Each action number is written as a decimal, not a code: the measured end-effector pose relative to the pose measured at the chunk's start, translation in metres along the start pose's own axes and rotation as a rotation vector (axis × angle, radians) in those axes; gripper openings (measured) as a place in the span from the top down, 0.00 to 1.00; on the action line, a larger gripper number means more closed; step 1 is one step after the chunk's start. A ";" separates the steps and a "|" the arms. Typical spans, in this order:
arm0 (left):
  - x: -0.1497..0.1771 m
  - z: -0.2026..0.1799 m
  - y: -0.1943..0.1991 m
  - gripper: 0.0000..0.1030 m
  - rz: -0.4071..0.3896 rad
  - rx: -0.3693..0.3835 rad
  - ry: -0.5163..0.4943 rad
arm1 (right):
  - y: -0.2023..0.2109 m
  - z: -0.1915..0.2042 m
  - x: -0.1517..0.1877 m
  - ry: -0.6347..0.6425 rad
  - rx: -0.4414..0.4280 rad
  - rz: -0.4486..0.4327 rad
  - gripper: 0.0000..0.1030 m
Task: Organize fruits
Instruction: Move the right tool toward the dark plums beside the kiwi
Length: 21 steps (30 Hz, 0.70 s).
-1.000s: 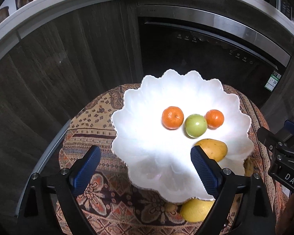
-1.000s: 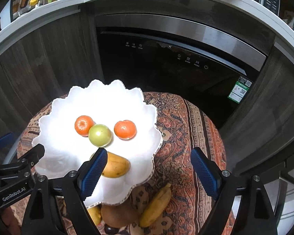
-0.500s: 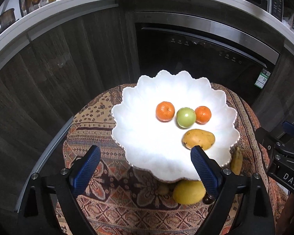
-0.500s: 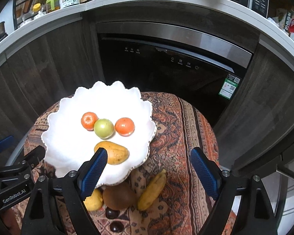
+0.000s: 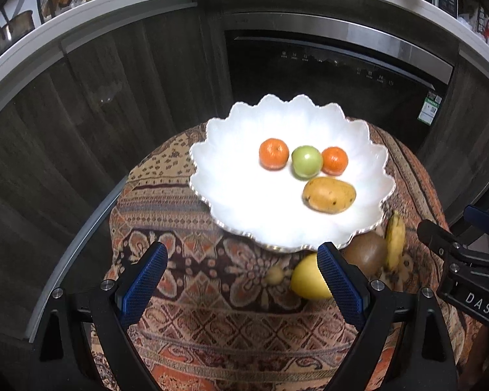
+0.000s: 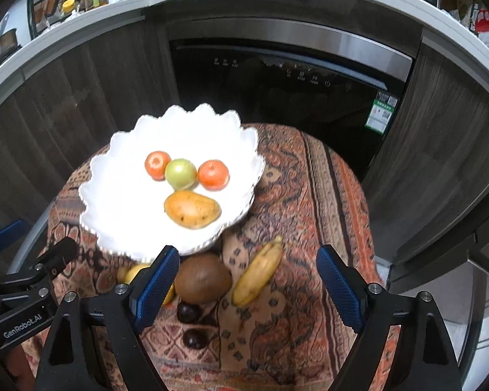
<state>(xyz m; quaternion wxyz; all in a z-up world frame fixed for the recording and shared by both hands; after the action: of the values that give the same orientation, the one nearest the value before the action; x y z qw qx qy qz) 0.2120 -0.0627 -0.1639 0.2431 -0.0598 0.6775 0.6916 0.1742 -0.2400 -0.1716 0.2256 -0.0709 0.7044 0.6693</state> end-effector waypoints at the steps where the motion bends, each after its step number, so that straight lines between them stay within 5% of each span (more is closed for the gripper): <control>1: 0.004 0.001 -0.001 0.09 0.001 0.002 0.003 | -0.002 0.002 0.004 0.004 -0.003 0.005 0.16; 21: 0.074 0.028 -0.042 0.09 0.107 -0.016 0.055 | -0.057 0.046 0.079 0.100 -0.052 0.161 0.46</control>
<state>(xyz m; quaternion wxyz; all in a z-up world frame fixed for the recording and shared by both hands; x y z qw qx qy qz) 0.1712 -0.0187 -0.2301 0.1866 -0.0445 0.6806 0.7071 0.1371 -0.1842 -0.2563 0.1337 -0.0533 0.7007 0.6987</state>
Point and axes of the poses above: each gripper's, at about its wrist camera, not at the fingertips, and y roughly against the way its jaws point, z to its left, x to its underside, the point moved 8 cm from there along -y, roughly the way its jaws point, and after that the axes turned 12 degrees about z, right-handed, at the moved point
